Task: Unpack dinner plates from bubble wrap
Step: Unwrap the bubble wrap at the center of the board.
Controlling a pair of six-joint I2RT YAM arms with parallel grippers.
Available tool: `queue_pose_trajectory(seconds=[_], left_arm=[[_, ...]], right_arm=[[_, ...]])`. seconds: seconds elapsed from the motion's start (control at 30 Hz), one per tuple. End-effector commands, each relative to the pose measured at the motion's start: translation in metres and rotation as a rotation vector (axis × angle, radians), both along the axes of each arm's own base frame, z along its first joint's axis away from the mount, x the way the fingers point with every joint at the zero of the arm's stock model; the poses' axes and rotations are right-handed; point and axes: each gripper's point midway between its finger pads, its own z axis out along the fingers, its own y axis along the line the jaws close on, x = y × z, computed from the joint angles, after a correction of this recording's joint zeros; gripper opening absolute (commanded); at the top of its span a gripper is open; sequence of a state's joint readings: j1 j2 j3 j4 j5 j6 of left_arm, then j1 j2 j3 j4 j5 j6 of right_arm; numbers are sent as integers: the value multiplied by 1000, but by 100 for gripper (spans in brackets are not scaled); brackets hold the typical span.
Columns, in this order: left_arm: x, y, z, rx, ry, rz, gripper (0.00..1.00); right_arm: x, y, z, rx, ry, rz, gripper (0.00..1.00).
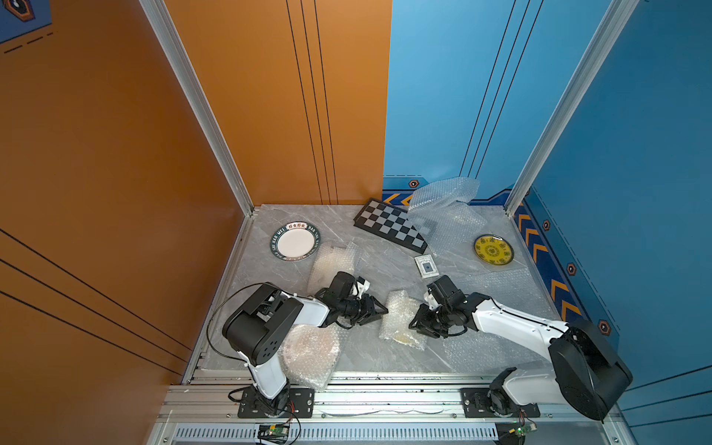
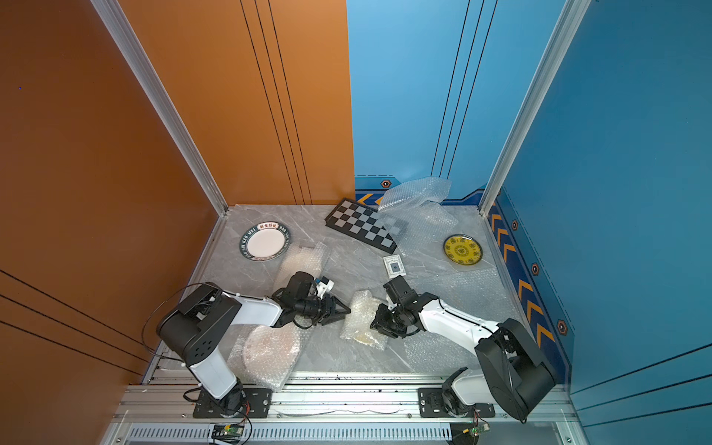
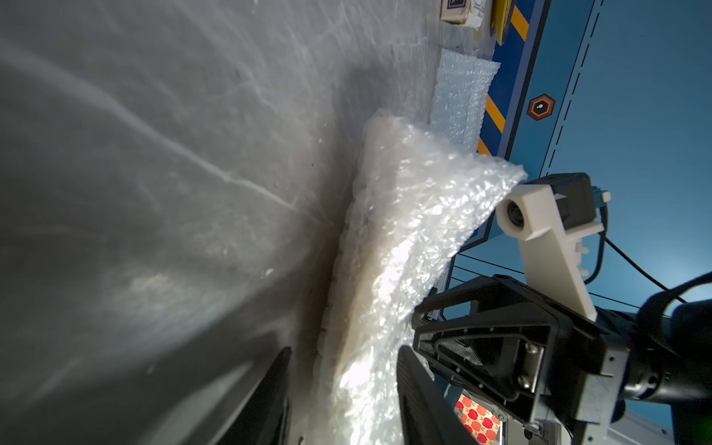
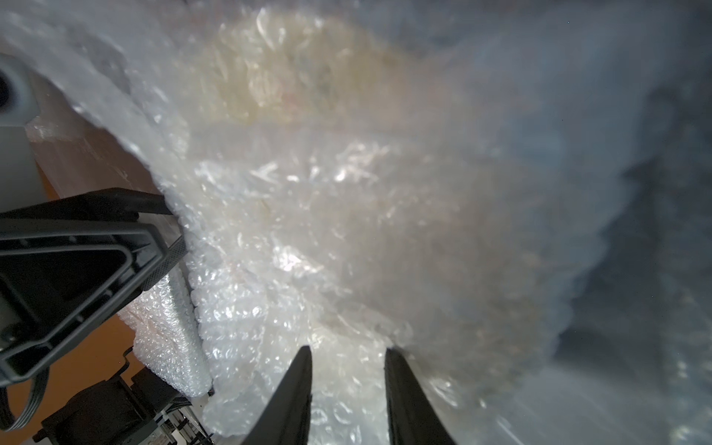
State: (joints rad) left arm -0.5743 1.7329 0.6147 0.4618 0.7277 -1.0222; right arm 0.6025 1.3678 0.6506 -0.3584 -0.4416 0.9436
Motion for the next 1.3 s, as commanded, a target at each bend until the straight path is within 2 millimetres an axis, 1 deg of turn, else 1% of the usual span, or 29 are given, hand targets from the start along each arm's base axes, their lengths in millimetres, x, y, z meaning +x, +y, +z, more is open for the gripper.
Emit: queue_pose_trajectory(seconds=[0.0, 0.07, 0.3, 0.43, 0.6, 0.63, 0.77, 0.97, 1.03, 1.13, 1.27], left_arm=[[-1, 1, 11, -29, -17, -6, 41], [0, 0, 14, -36, -21, -8, 40], [-2, -1, 16, -40, -18, -9, 29], [-4, 0, 14, -37, -14, -11, 28], [-3, 0, 12, -36, -14, -14, 19], [-3, 0, 11, -35, -13, -15, 19], [-2, 0, 10, -35, -12, -16, 12], [1, -2, 8, -38, -8, -27, 0], [1, -2, 8, -40, -5, -29, 0], [2, -2, 10, -46, -6, -29, 0], [1, -2, 20, -65, -19, -29, 0]], right_arm=[[-11, -9, -12, -46, 25, -11, 34], [-13, -10, -12, -48, 24, -13, 34], [-18, -13, -13, -55, 17, -17, 34], [-19, -12, -12, -56, 14, -14, 34], [-20, -11, -11, -57, 7, -20, 34], [-20, -11, -10, -58, 5, -19, 34], [-23, -10, -12, -64, 8, -12, 34], [-23, -10, -13, -69, 9, -14, 34], [-23, -10, -13, -69, 11, -17, 34], [-20, -12, -3, -68, -21, -32, 34], [-7, -17, 26, -49, -113, -87, 34]])
